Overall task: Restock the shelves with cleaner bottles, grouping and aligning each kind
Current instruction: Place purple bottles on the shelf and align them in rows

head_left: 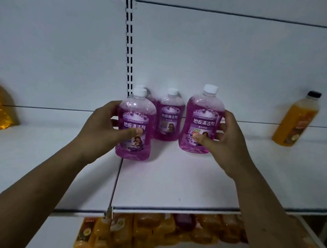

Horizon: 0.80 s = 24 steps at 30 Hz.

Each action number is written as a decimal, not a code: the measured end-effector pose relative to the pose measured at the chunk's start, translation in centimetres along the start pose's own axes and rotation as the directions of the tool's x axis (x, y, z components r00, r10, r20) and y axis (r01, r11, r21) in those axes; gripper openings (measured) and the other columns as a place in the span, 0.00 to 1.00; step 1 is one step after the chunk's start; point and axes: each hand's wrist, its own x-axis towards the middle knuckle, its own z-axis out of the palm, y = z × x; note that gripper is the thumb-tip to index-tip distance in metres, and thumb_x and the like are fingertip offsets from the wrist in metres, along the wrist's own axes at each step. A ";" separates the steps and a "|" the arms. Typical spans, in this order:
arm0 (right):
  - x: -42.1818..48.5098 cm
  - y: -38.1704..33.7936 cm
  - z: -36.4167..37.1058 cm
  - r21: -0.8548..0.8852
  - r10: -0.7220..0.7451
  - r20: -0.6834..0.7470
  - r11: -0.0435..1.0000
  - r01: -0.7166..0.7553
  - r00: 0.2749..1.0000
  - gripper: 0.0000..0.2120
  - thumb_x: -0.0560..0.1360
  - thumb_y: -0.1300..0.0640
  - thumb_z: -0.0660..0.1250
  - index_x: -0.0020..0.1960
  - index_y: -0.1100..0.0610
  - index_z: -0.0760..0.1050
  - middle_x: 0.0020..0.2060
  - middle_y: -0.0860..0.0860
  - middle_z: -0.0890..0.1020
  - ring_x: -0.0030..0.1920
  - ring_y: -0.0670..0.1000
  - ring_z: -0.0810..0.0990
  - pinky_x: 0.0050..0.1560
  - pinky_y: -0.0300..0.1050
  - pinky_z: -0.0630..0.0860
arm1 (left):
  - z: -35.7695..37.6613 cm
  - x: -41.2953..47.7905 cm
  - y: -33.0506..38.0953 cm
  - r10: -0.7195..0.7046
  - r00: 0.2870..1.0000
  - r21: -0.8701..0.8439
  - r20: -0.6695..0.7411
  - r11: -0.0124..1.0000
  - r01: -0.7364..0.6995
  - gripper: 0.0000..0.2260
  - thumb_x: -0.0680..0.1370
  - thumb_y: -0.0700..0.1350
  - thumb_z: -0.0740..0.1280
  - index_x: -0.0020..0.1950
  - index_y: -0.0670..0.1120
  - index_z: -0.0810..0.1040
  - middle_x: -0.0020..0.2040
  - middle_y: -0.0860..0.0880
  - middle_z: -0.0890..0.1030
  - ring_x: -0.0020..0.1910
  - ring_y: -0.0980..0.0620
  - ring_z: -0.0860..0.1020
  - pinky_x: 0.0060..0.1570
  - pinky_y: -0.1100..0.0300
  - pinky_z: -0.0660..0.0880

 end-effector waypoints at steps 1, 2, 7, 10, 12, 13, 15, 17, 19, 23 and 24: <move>1.0 0.5 0.1 -0.002 0.003 -0.002 1.000 -0.003 1.000 0.36 0.70 0.58 0.82 0.70 0.43 0.68 0.56 0.44 0.82 0.54 0.48 0.85 0.49 0.43 0.83 | 0.1 0.7 -0.3 -0.002 1.000 0.018 0.001 1.000 0.002 0.29 0.67 0.44 0.85 0.65 0.54 0.80 0.55 0.55 0.86 0.53 0.50 0.86 0.53 0.45 0.85; 1.9 1.0 0.1 -0.008 0.008 0.000 1.000 -0.008 1.000 0.36 0.70 0.58 0.82 0.71 0.44 0.68 0.56 0.44 0.82 0.54 0.49 0.85 0.50 0.45 0.83 | 0.3 1.2 -0.7 -0.001 1.000 0.035 0.002 0.999 0.001 0.28 0.68 0.42 0.85 0.65 0.54 0.80 0.55 0.55 0.86 0.53 0.51 0.86 0.53 0.45 0.85; 5.4 3.1 -0.6 -0.054 0.031 0.024 0.998 -0.030 0.999 0.39 0.71 0.59 0.81 0.76 0.48 0.65 0.57 0.44 0.80 0.57 0.53 0.83 0.56 0.54 0.83 | 1.4 2.1 -2.1 -0.002 1.000 0.081 -0.021 0.997 0.004 0.28 0.69 0.43 0.83 0.66 0.53 0.78 0.57 0.56 0.85 0.53 0.55 0.85 0.52 0.54 0.84; 6.8 4.2 -0.6 -0.072 0.029 0.027 0.997 -0.027 0.999 0.39 0.72 0.61 0.81 0.76 0.50 0.64 0.55 0.42 0.79 0.55 0.48 0.83 0.54 0.50 0.83 | 1.8 2.3 -2.7 0.017 0.998 0.123 -0.058 0.992 -0.010 0.29 0.69 0.45 0.83 0.68 0.53 0.78 0.57 0.58 0.85 0.52 0.58 0.84 0.50 0.63 0.82; 7.4 4.9 -0.2 -0.069 0.032 0.030 0.997 -0.030 0.999 0.40 0.71 0.62 0.81 0.75 0.50 0.64 0.54 0.41 0.79 0.53 0.45 0.82 0.50 0.44 0.82 | 2.1 2.5 -2.9 0.026 0.996 0.156 -0.080 0.988 -0.013 0.30 0.70 0.45 0.83 0.69 0.53 0.76 0.58 0.59 0.83 0.54 0.59 0.83 0.47 0.70 0.79; 7.6 5.4 0.1 -0.068 0.034 0.034 0.997 -0.031 0.999 0.40 0.71 0.62 0.81 0.75 0.50 0.64 0.55 0.41 0.79 0.53 0.45 0.82 0.49 0.42 0.81 | 2.2 2.6 -3.0 0.024 0.996 0.162 -0.088 0.987 -0.009 0.30 0.71 0.44 0.82 0.70 0.53 0.76 0.59 0.59 0.83 0.54 0.59 0.82 0.45 0.73 0.77; 7.8 6.3 0.7 -0.058 0.037 0.048 0.998 -0.034 0.998 0.40 0.70 0.62 0.81 0.74 0.49 0.64 0.57 0.43 0.79 0.55 0.47 0.83 0.50 0.43 0.82 | 2.5 2.8 -3.2 0.015 0.995 0.146 -0.100 0.989 0.000 0.30 0.72 0.43 0.82 0.71 0.52 0.75 0.60 0.57 0.82 0.56 0.59 0.81 0.44 0.76 0.75; 7.9 7.3 1.2 -0.037 0.040 0.047 0.999 -0.038 0.998 0.39 0.70 0.63 0.81 0.73 0.48 0.64 0.59 0.44 0.79 0.57 0.50 0.83 0.53 0.46 0.83 | 2.7 3.0 -3.5 0.015 0.993 0.143 -0.116 0.990 0.001 0.32 0.72 0.45 0.81 0.73 0.53 0.74 0.64 0.56 0.80 0.60 0.57 0.80 0.49 0.73 0.77; 7.9 7.9 1.6 -0.028 0.030 0.036 0.999 -0.029 0.999 0.39 0.71 0.63 0.81 0.73 0.48 0.64 0.61 0.45 0.80 0.58 0.49 0.83 0.55 0.47 0.83 | 2.8 3.2 -3.8 0.016 0.991 0.161 -0.130 0.987 0.005 0.33 0.72 0.47 0.81 0.74 0.55 0.72 0.68 0.55 0.77 0.65 0.55 0.78 0.56 0.62 0.80; 7.9 8.4 2.2 -0.047 0.015 0.022 0.999 -0.014 1.000 0.41 0.71 0.63 0.81 0.77 0.49 0.63 0.64 0.47 0.80 0.59 0.47 0.83 0.57 0.49 0.83 | 3.2 3.4 -3.8 -0.033 0.992 0.033 -0.124 0.999 0.038 0.32 0.73 0.41 0.80 0.75 0.54 0.72 0.63 0.59 0.81 0.60 0.60 0.82 0.52 0.68 0.80; 7.9 8.4 2.2 -0.048 0.016 0.019 0.999 -0.015 1.000 0.41 0.71 0.63 0.81 0.77 0.49 0.63 0.64 0.47 0.80 0.59 0.47 0.83 0.58 0.50 0.83 | 3.2 3.4 -3.8 -0.042 0.992 0.010 -0.117 0.999 0.043 0.32 0.74 0.39 0.79 0.75 0.53 0.72 0.61 0.60 0.83 0.58 0.60 0.83 0.52 0.68 0.81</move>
